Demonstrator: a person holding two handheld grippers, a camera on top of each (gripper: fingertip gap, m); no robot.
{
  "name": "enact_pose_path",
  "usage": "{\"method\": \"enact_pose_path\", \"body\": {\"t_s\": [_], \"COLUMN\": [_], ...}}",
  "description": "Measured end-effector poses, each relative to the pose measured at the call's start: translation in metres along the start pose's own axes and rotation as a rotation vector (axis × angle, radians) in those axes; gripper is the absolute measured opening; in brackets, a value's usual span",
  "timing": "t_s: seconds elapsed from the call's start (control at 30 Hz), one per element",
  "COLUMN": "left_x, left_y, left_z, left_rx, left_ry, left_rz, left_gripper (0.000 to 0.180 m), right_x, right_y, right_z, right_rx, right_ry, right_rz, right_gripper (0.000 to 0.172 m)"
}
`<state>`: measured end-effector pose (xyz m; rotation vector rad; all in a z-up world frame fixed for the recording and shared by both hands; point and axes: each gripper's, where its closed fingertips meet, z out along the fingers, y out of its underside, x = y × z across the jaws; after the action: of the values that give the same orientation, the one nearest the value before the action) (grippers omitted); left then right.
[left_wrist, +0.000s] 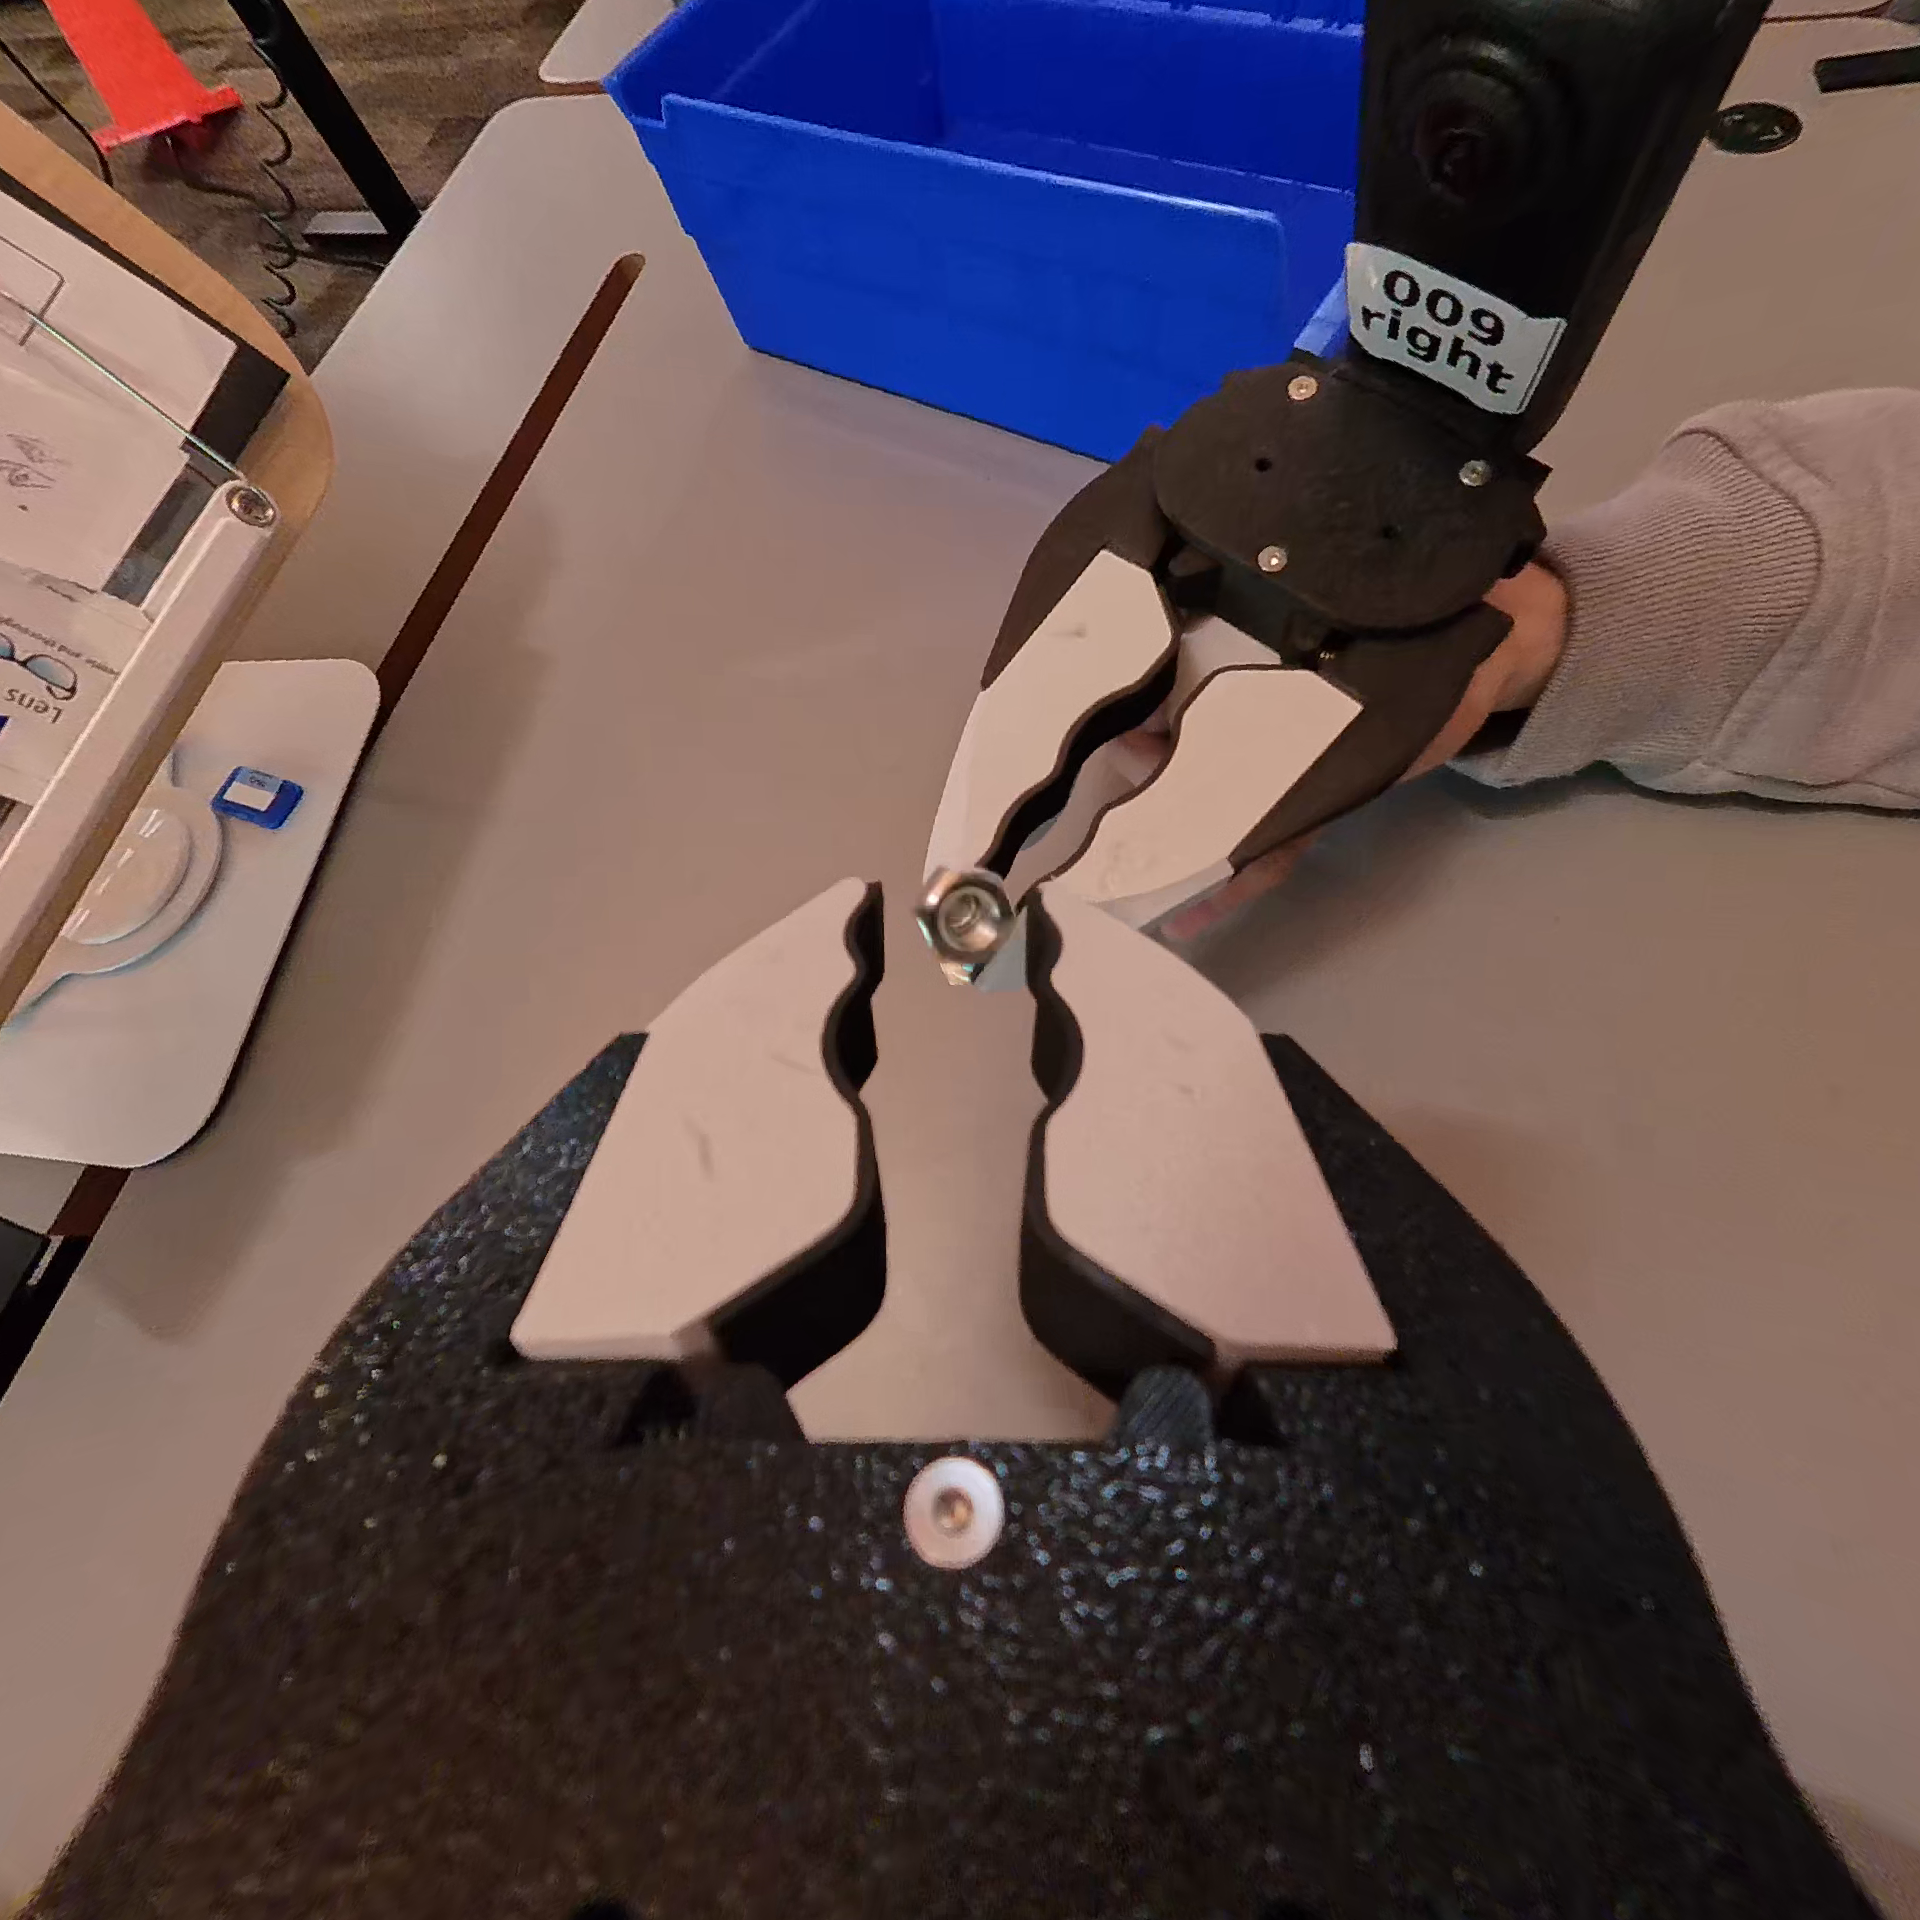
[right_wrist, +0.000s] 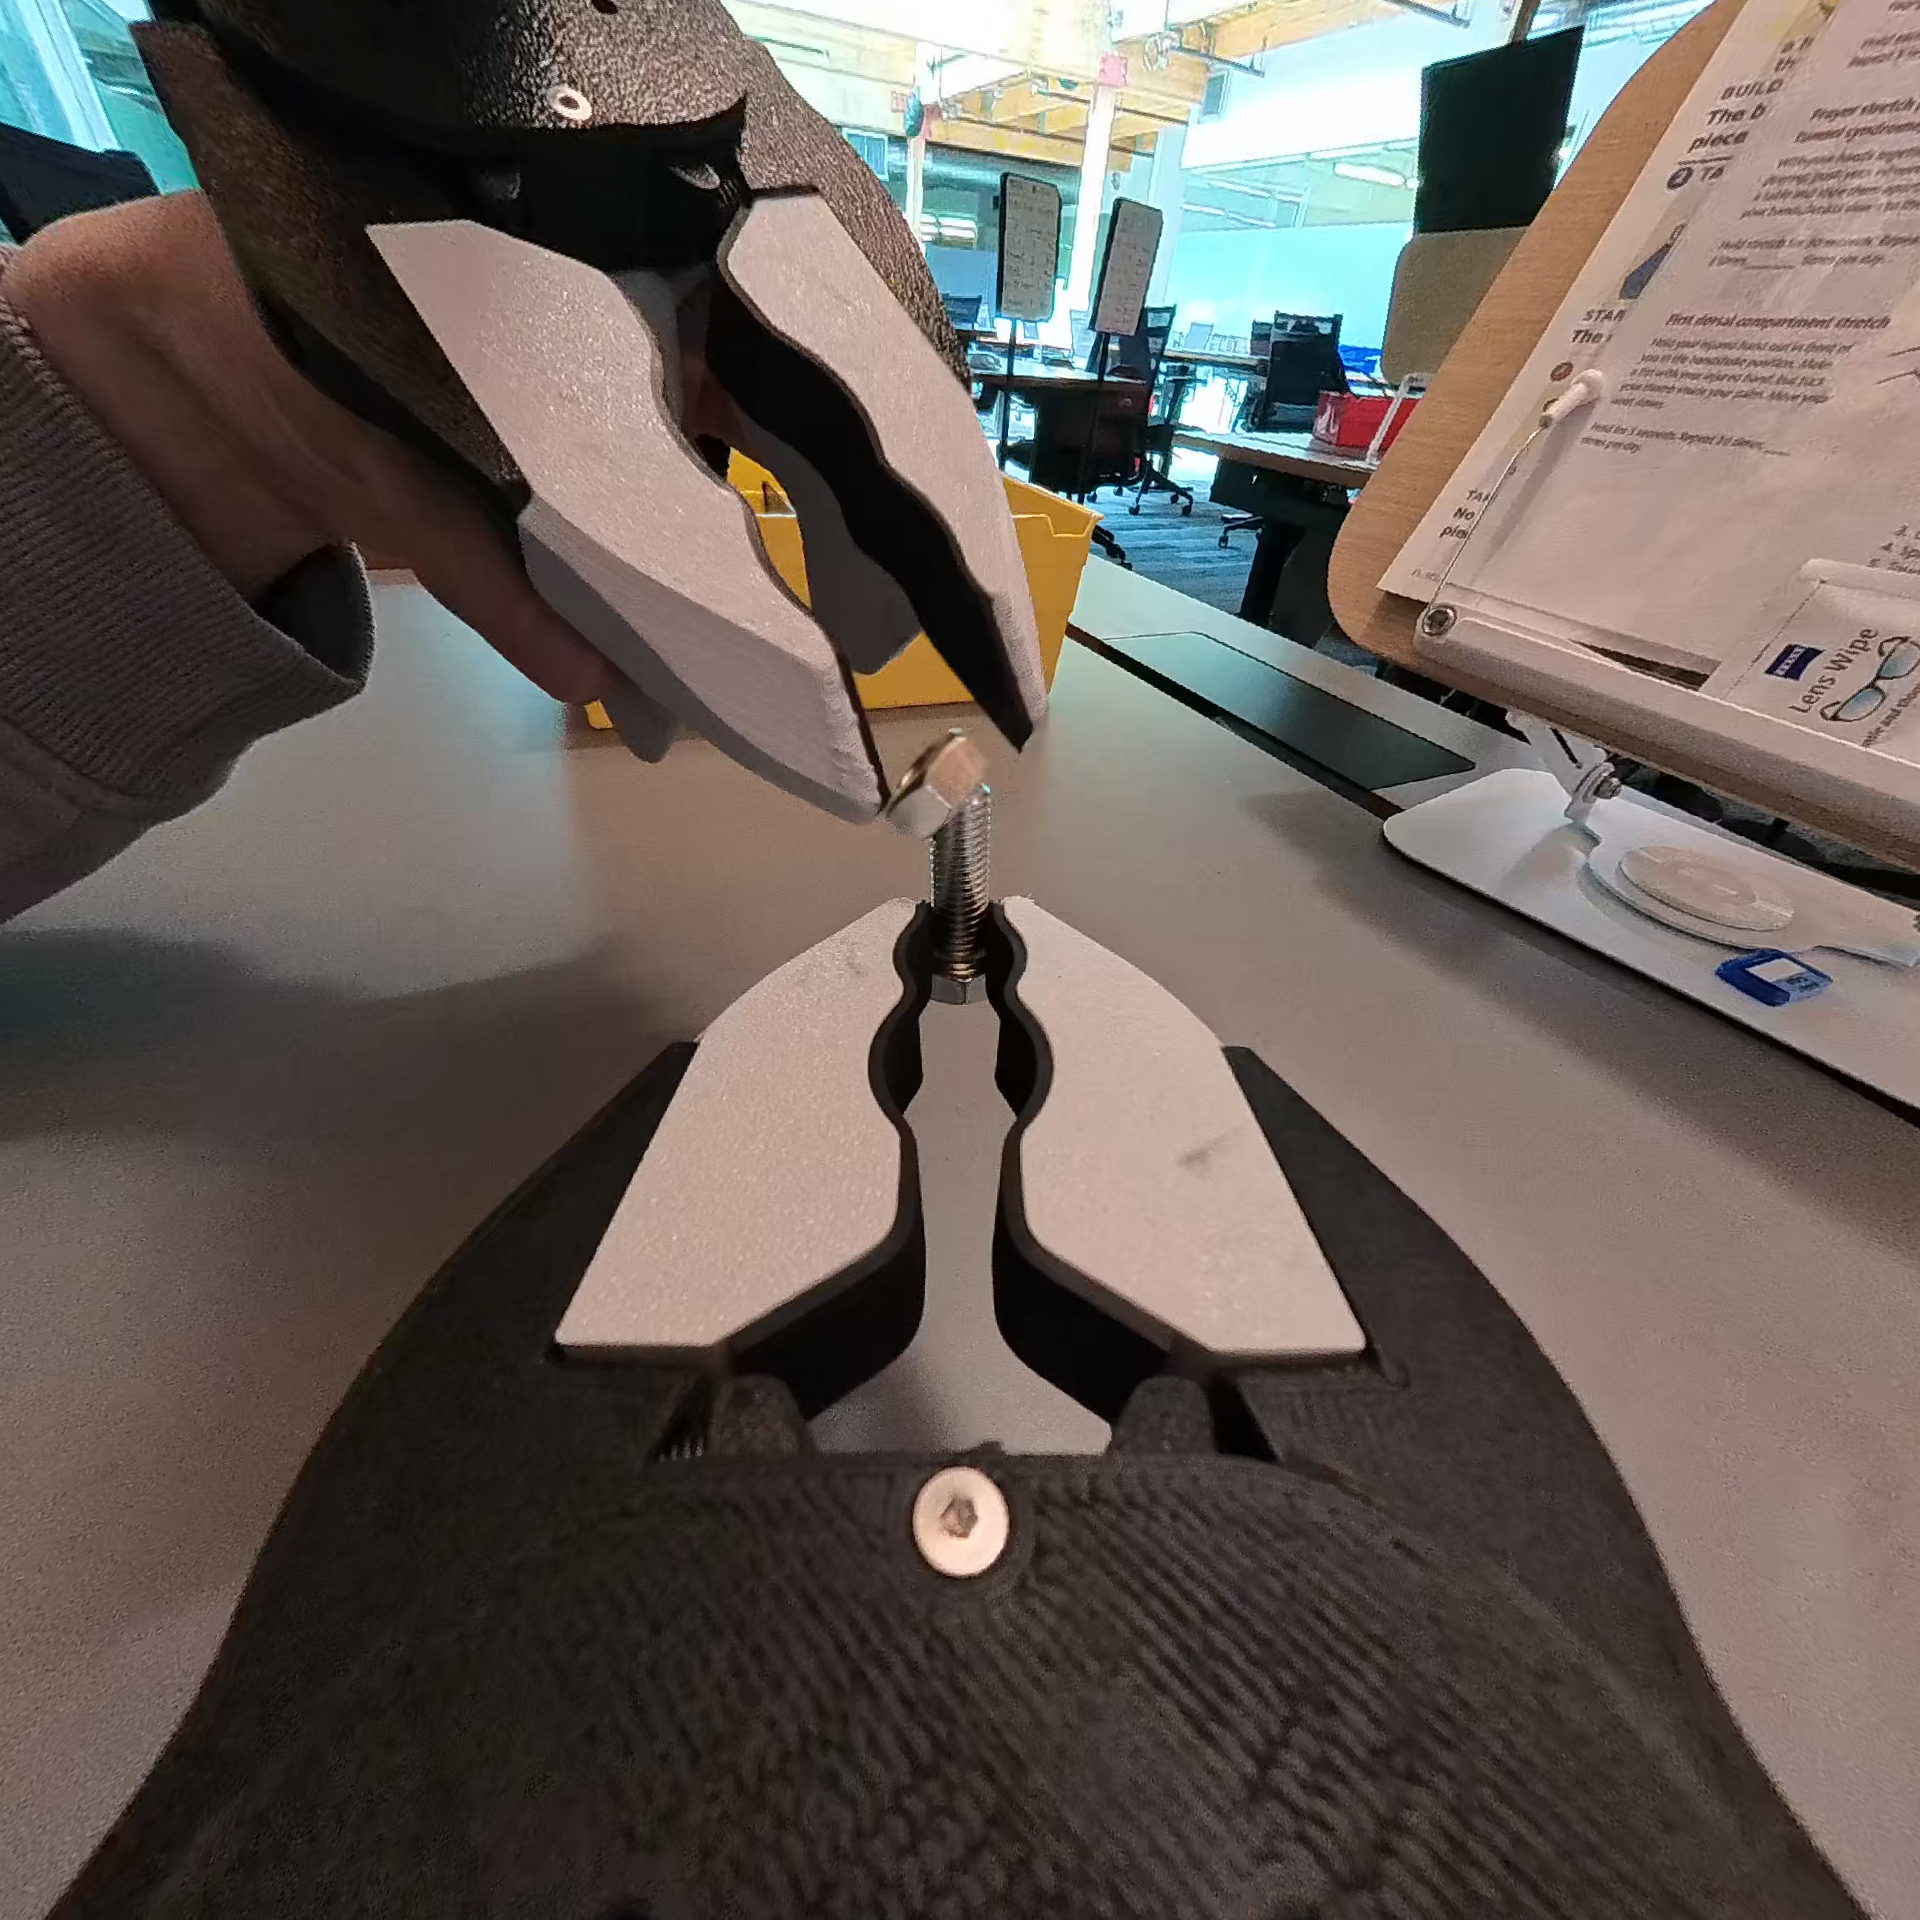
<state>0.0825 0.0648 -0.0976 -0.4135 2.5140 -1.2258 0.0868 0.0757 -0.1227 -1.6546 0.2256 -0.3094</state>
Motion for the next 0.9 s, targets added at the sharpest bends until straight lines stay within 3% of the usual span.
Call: {"method": "enact_pose_path", "body": {"t_s": [0.03,0.17,0.23,0.3,0.4,0.47,0.63,0.7,0.8,0.9], "left_x": [0.000,0.003,0.002,-0.002,0.002,0.018,0.036,0.041,0.032,0.014], "left_y": [-0.001,-0.004,0.008,0.036,0.084,0.096,0.086,0.088,0.090,0.080], "left_z": [-0.001,-0.003,-0.008,-0.014,-0.016,-0.015,-0.008,0.008,0.030,0.043], "left_rx": [0.011,0.054,0.042,-0.002,-0.029,-0.006,0.084,0.020,-0.059,-0.045], "left_ry": [-0.004,0.028,0.025,0.014,0.040,0.115,0.066,0.047,-0.004,-0.056], "left_rz": [-0.001,-0.007,-0.039,-0.119,-0.243,-0.318,-0.199,-0.130,-0.114,-0.159], "left_gripper": [0.026,0.012,0.021,0.037,0.034,0.033,0.034,0.037,0.039,0.039], "right_x": [0.000,-0.001,0.005,0.011,0.012,0.012,0.015,0.016,0.038,0.068], "right_y": [0.000,0.000,0.006,0.010,0.010,0.012,0.017,0.020,0.018,-0.003], "right_z": [0.000,-0.001,-0.004,-0.008,-0.008,-0.007,-0.006,-0.007,-0.019,-0.043], "right_rx": [0.003,0.008,-0.055,-0.095,-0.086,-0.111,-0.131,-0.143,-0.148,-0.051], "right_ry": [-0.001,-0.025,0.006,0.026,0.018,0.026,0.039,0.032,0.136,0.284], "right_rz": [0.003,0.033,-0.040,-0.087,-0.056,-0.072,-0.053,-0.032,-0.058,-0.029], "right_gripper": [0.009,0.009,0.009,0.009,0.009,0.009,0.009,0.009,0.009,0.009]}}
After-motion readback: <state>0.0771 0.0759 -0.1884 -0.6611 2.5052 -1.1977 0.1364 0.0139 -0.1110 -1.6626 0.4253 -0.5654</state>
